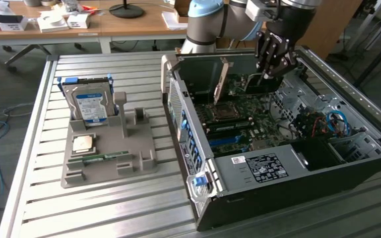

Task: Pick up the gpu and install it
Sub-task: 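Insert the gpu into the slot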

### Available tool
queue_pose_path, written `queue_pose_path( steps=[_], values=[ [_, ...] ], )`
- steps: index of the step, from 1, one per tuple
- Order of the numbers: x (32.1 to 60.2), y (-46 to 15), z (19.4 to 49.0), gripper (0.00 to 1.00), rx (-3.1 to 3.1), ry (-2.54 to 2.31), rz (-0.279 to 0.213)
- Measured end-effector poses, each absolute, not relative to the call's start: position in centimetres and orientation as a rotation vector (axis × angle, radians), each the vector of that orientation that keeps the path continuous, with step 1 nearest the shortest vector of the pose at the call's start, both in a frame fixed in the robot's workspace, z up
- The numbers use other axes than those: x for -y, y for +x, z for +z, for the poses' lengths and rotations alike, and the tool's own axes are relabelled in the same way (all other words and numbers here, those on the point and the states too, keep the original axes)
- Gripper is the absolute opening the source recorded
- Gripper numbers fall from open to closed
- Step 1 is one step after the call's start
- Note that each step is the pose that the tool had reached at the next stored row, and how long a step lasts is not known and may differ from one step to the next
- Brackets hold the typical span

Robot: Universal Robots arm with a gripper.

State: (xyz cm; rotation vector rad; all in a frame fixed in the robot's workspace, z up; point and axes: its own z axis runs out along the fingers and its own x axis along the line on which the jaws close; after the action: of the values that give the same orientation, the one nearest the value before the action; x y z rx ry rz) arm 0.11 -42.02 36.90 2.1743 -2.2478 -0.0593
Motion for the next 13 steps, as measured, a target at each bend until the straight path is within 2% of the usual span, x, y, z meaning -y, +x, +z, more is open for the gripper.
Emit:
queue_pose_path(
  steps=[13],
  values=[
    [42.0,-0.4,35.7,0.27,2.248,2.174,-0.059]
  ],
)
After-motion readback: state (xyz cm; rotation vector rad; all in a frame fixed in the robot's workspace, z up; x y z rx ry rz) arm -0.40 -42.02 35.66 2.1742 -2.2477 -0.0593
